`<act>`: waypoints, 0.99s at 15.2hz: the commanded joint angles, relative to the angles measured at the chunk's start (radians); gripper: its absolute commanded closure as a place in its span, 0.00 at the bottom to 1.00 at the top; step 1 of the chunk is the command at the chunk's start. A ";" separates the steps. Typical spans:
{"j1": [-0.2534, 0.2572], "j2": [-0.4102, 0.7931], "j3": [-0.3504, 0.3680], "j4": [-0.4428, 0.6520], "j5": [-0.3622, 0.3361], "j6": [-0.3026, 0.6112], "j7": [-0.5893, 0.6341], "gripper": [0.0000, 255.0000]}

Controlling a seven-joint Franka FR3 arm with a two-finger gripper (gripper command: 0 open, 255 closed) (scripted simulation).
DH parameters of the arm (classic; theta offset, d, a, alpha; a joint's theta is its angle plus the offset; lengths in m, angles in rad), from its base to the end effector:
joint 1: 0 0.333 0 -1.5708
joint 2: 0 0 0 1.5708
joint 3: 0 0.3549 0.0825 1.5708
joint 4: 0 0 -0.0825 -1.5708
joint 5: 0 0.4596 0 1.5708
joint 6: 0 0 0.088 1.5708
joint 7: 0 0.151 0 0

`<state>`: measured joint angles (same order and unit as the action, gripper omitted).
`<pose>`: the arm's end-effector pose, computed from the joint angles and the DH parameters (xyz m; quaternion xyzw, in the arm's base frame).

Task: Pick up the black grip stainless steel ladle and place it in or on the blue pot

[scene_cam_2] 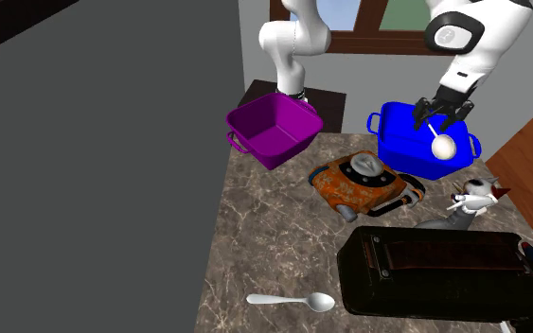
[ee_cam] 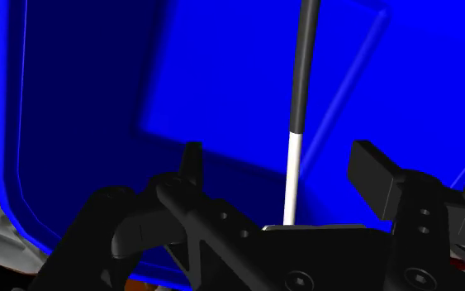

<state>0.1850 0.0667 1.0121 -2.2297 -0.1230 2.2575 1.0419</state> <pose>0.2206 0.5452 0.3024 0.9931 0.1161 0.0161 0.0108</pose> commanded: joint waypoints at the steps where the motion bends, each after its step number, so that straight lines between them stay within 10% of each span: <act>1: 0.000 0.000 0.000 0.000 0.000 0.000 0.000 0.00; 7: -0.015 -0.118 0.004 0.060 0.129 -0.119 -0.093 0.00; 15: -0.013 -0.118 0.002 0.060 0.129 -0.119 -0.092 0.00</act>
